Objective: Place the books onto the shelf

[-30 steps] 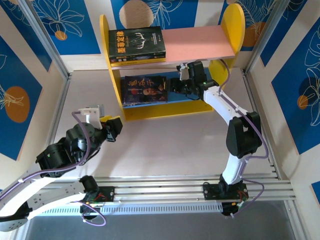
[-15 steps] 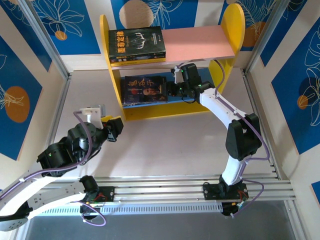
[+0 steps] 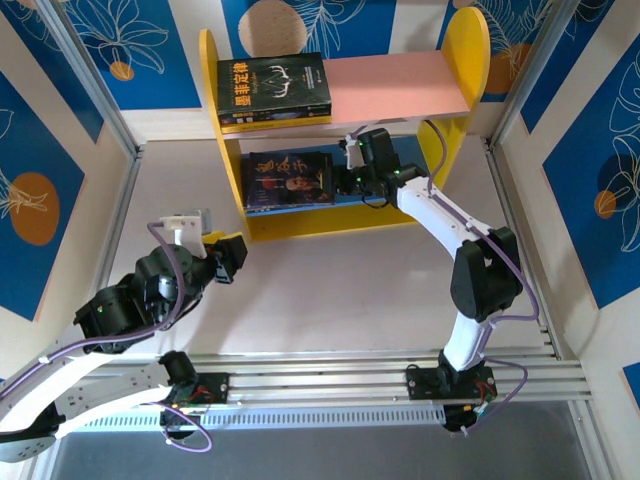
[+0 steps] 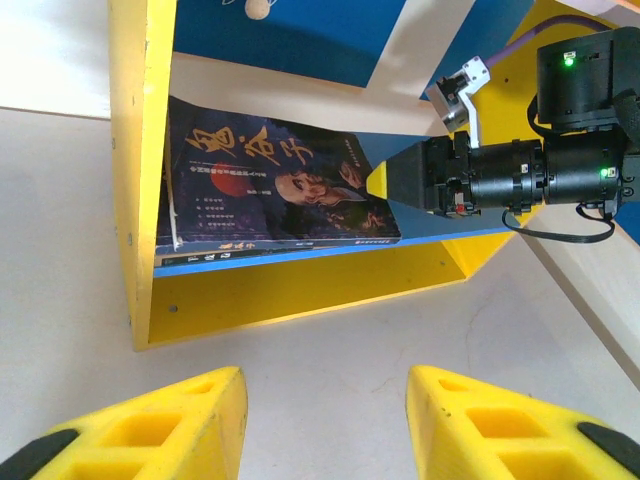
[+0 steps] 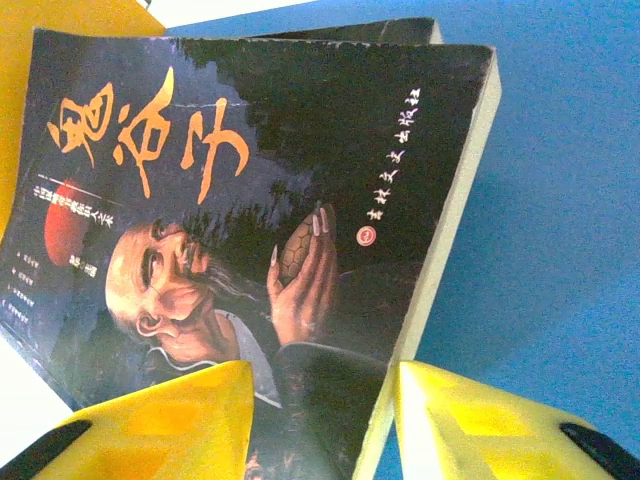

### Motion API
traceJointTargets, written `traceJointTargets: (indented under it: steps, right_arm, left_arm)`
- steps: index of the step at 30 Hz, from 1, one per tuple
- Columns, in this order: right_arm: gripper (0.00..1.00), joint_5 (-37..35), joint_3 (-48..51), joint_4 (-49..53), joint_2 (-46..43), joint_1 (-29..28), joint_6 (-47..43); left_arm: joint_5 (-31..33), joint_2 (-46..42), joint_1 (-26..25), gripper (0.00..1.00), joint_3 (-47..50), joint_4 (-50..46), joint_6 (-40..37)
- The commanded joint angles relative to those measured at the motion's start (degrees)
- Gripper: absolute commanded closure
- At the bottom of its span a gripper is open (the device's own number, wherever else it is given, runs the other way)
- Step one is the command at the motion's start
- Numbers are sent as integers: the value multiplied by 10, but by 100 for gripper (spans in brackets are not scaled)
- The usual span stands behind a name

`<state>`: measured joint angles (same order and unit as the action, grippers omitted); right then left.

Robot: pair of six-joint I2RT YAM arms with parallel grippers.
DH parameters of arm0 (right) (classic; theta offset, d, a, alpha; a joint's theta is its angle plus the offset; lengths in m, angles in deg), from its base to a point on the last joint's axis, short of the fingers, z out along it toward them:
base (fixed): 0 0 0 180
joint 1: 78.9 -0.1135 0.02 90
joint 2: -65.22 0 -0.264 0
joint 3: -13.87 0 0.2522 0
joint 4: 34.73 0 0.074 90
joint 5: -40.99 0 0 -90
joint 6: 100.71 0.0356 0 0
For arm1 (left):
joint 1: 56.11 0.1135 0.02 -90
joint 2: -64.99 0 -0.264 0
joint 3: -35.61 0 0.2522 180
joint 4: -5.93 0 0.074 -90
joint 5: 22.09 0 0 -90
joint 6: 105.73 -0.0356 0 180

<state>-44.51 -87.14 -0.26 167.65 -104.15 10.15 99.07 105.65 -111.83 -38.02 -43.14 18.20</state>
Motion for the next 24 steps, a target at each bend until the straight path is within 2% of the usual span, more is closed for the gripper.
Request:
traceJointTargets:
  steps: [1, 24]
  right_arm:
    - [59, 6, -7, 10, -13, -8, -12]
    - [65, 12, -73, 16, 34, -26, -11]
  left_arm:
    - [-4, -1, 4, 53, -6, -6, -11]
    - [-1, -2, 4, 53, -12, -13, -15]
